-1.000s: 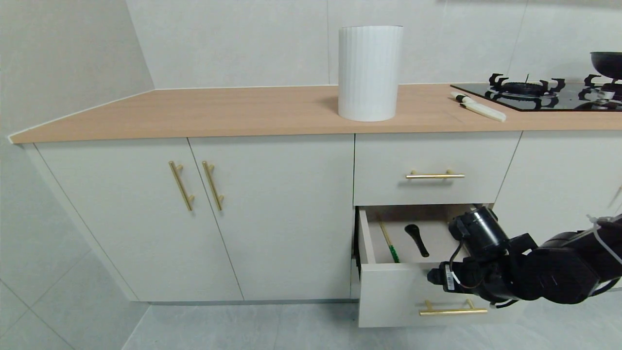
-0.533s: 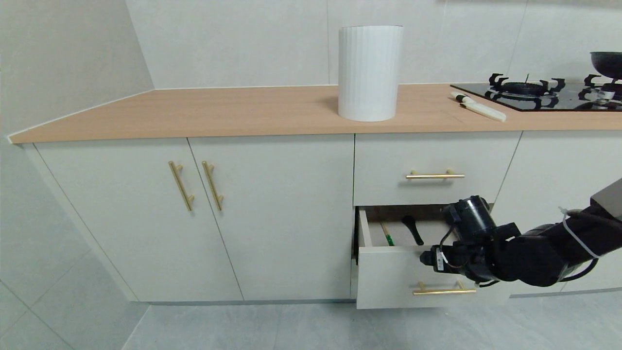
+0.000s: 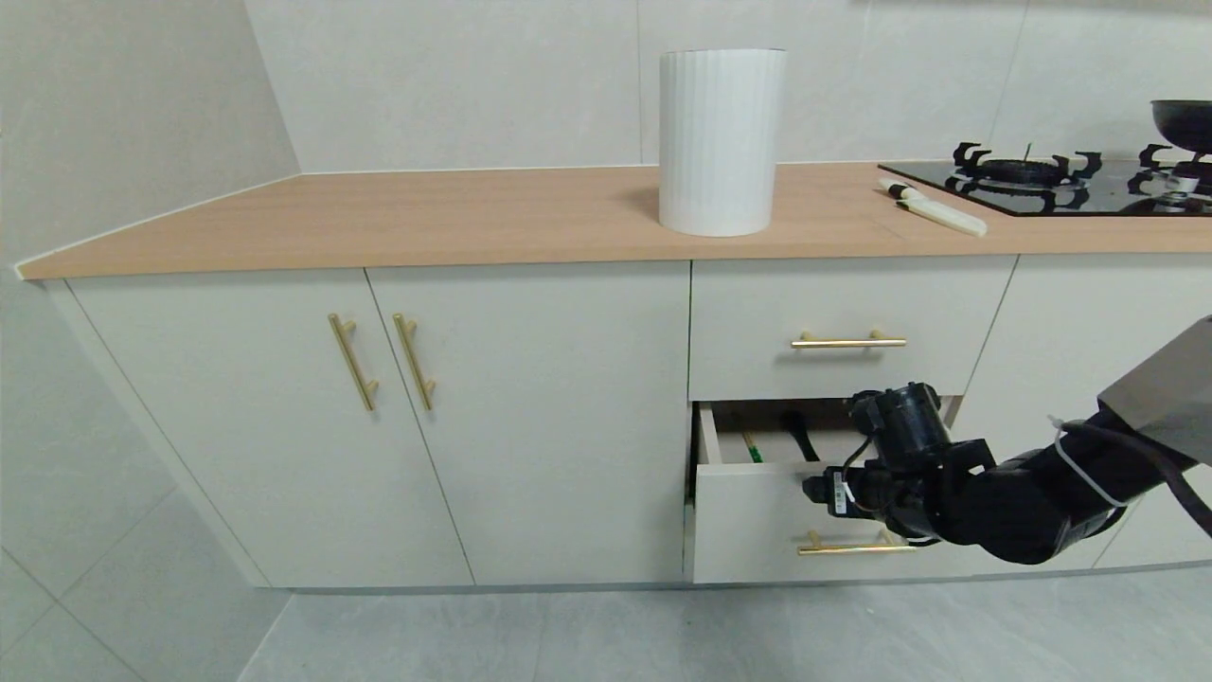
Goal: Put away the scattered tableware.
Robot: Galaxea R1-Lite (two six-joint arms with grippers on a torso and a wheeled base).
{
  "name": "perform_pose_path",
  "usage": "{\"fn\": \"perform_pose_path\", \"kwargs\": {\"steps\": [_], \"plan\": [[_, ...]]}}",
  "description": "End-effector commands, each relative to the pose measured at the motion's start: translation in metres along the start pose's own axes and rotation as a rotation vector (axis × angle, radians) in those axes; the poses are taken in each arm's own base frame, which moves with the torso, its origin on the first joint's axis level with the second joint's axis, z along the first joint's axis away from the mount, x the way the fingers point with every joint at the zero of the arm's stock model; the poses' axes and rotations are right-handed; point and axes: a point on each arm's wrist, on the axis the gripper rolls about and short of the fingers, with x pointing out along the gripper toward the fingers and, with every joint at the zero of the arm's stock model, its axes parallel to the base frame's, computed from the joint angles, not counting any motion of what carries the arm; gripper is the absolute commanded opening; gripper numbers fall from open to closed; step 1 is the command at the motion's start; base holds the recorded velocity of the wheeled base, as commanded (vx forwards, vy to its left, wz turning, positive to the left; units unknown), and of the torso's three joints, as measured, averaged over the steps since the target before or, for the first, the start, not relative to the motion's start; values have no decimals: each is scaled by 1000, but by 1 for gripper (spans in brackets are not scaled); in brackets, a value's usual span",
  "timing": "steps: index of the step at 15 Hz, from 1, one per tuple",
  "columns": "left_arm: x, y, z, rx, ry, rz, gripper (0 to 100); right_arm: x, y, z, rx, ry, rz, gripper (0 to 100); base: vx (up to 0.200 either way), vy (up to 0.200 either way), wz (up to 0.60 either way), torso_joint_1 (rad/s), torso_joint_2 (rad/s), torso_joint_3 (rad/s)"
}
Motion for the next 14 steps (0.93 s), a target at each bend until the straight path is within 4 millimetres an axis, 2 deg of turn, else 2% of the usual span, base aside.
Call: {"fn": "perform_pose_path", "kwargs": {"steps": [1,6,14], "plan": [[0,0,0,0,-1,0,100,6,-1,-9,-4,8,-2,100,0,0,0,0,0,0],[0,0,0,0,-1,0,100,18,-3,-10,22,-39,-3,100,0,0,0,0,0,0],[0,0,0,0,1,0,100,46,-18,-9,84,-129,-26,100,0,0,0,0,0,0]]}}
